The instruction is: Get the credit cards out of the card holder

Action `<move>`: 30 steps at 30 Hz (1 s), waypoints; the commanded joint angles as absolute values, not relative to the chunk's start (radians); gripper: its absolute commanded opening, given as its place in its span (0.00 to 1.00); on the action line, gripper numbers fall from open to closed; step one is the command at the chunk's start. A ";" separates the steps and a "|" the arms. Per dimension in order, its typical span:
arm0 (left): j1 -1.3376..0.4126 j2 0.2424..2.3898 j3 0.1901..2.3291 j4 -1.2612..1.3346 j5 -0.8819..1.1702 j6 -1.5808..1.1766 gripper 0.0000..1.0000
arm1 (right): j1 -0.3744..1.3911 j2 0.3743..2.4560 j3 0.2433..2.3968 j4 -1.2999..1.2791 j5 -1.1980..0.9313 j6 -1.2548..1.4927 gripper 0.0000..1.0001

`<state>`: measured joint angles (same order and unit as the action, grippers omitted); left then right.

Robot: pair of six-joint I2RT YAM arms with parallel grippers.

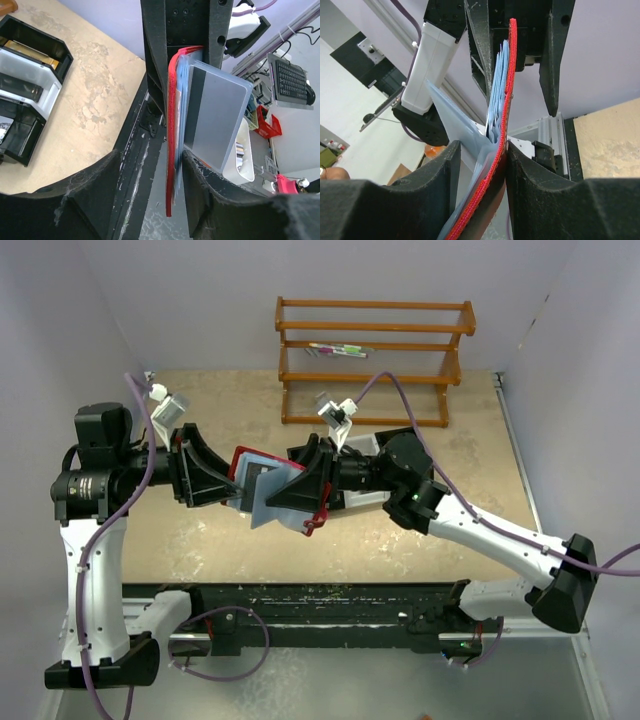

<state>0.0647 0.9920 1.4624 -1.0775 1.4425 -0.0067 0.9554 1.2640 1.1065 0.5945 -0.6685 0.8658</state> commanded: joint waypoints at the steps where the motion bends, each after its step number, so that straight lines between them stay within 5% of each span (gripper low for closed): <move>1: 0.063 0.991 1.480 -1.048 1.448 -0.011 0.56 | 0.956 1.275 1.148 0.728 -0.671 0.895 0.00; 21: 0.063 0.995 1.411 -0.960 1.484 -0.100 0.51 | 0.960 1.339 1.209 0.684 -0.660 0.891 0.02; 25: 0.063 0.985 1.430 -0.970 1.361 -0.045 0.24 | 0.958 1.341 1.207 0.621 -0.664 0.895 0.39; 30: 0.063 0.998 1.524 -1.088 0.987 0.166 0.00 | 0.926 1.272 1.179 0.478 -0.550 0.835 0.98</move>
<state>0.0616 0.9936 1.4448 -1.0515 1.2926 -0.0036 0.9421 1.3540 1.1545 0.5465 -0.6205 0.8791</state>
